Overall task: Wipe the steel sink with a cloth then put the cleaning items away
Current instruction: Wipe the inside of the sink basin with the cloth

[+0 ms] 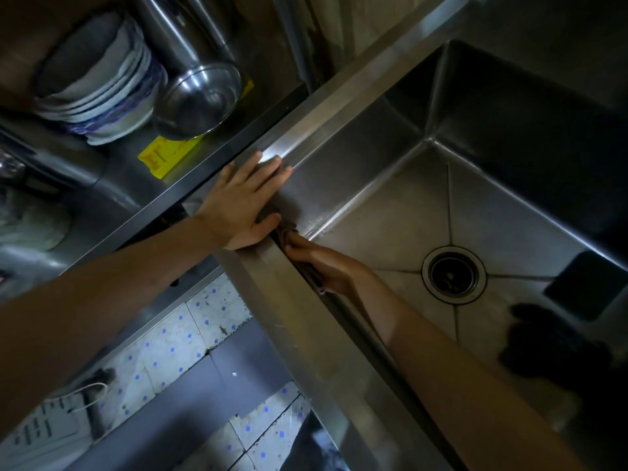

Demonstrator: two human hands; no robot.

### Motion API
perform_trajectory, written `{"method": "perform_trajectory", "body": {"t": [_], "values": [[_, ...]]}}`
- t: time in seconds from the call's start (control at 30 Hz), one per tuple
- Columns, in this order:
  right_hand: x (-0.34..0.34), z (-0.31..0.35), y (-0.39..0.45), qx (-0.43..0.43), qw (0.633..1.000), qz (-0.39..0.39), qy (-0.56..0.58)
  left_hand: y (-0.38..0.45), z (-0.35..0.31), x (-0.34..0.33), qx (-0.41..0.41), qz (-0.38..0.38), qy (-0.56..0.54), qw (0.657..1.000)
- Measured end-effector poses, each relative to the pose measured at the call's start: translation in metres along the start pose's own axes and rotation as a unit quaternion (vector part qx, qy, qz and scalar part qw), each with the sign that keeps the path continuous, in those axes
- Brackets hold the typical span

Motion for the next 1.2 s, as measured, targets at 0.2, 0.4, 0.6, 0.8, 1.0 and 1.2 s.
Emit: {"method": "perform_trajectory", "body": {"t": [0.2,0.4,0.6,0.8,1.0,1.2], "values": [[0.003,0.0,-0.005,-0.01,0.999,0.046,-0.012,-0.001,0.001,-0.003,-0.004,0.003,0.006,1.0],[0.008,-0.007,0.0,-0.017,0.998,0.061,-0.021,-0.001,0.003,-0.007,-0.007,0.003,0.009,1.0],[0.013,-0.018,0.01,-0.035,0.998,0.056,0.006,-0.001,0.003,-0.007,0.005,0.011,0.011,1.0],[0.011,-0.02,0.012,-0.029,0.997,0.068,0.013,-0.001,0.004,-0.009,0.009,0.013,0.011,1.0],[0.012,-0.018,0.01,-0.048,0.996,0.076,0.02,0.001,0.0,-0.006,-0.002,0.009,0.004,1.0],[0.009,-0.018,0.008,-0.065,0.994,0.078,0.037,0.023,-0.005,0.004,-0.089,-0.024,-0.001,0.996]]}}
Point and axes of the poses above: each hand's wrist, its own y-axis towards the middle knuckle, its own x-axis out of the back of the hand, z = x × y, the point moved 8 cm from there along y, towards the middle knuckle, and after that the axes turned 7 degrees about -z, right-handed, at the moved point
